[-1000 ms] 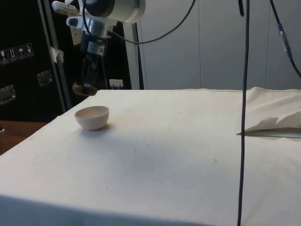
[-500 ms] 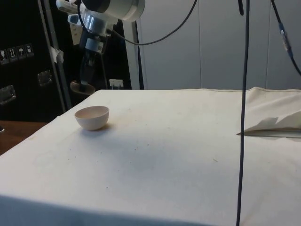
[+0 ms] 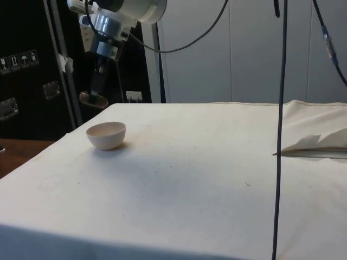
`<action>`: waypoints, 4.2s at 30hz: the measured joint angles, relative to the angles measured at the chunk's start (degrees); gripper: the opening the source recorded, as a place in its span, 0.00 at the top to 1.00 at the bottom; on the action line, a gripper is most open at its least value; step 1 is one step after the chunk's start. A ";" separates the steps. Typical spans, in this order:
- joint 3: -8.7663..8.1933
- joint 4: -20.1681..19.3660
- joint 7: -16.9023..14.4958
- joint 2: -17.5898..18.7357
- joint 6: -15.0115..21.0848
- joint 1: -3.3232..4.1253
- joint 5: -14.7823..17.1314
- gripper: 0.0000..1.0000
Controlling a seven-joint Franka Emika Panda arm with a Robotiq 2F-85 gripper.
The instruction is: Pour the coffee beans from the cup into the bowl.
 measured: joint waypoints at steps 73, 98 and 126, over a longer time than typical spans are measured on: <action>-0.40 -1.78 6.47 -0.97 -1.95 -0.11 23.20 1.00; -0.63 -0.74 6.76 0.40 -1.95 -0.17 32.14 1.00; -2.52 1.09 6.53 2.18 -4.53 -1.09 39.71 1.00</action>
